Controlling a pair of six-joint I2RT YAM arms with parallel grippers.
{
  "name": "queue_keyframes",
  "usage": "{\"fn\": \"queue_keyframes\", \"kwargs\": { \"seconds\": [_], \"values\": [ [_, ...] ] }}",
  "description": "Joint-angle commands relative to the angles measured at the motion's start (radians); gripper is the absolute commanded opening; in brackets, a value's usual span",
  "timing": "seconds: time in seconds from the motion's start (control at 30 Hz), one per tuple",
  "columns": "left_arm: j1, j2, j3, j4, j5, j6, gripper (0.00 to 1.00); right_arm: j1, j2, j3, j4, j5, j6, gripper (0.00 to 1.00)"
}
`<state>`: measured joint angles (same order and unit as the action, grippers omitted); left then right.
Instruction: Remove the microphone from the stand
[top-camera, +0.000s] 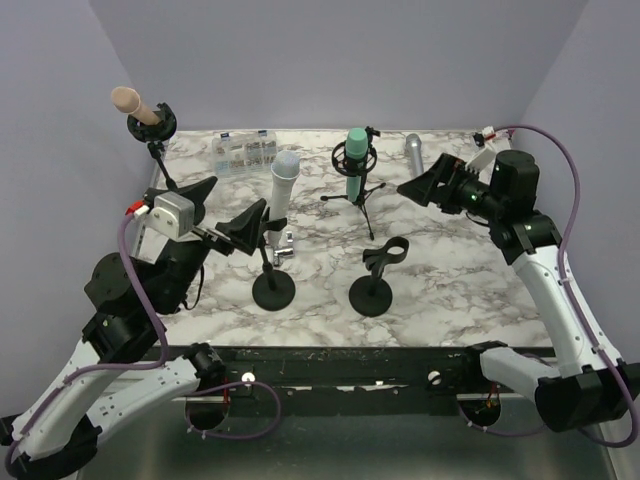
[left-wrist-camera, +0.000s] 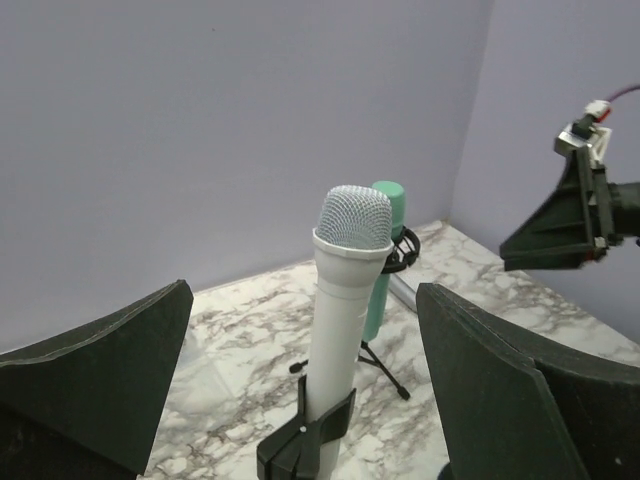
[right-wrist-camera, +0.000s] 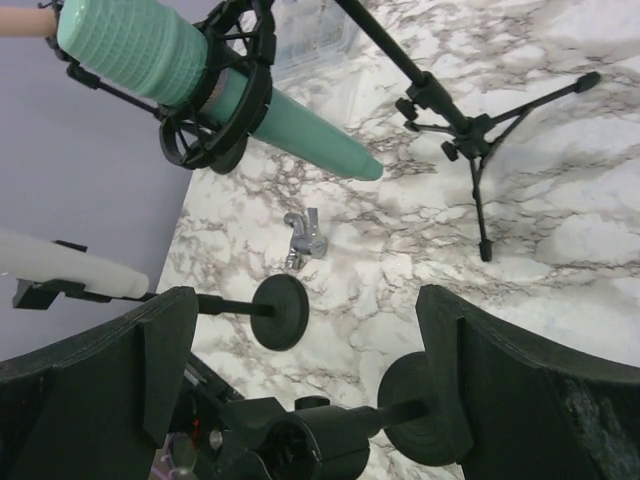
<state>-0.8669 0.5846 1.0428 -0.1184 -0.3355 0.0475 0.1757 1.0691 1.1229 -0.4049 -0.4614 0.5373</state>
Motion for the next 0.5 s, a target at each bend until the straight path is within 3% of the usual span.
{"fn": "queue_keyframes", "kwargs": {
  "seconds": [0.0,0.07,0.23,0.47],
  "values": [
    [0.063,-0.024,0.026,-0.194,0.207,-0.142,0.99,0.013,0.079,0.060,0.110,-0.190,0.018,1.00],
    [0.085,-0.037,0.019,-0.226,0.218,-0.147,0.98,0.088,0.109,0.114,0.114,-0.137,-0.005,1.00],
    [0.137,-0.069,-0.011,-0.260,0.226,-0.143,0.99,0.459,0.234,0.294,0.043,0.159,-0.100,1.00],
    [0.169,-0.118,-0.027,-0.282,0.313,-0.129,0.98,0.695,0.337,0.393,0.100,0.385,-0.129,1.00]
  ]
}}
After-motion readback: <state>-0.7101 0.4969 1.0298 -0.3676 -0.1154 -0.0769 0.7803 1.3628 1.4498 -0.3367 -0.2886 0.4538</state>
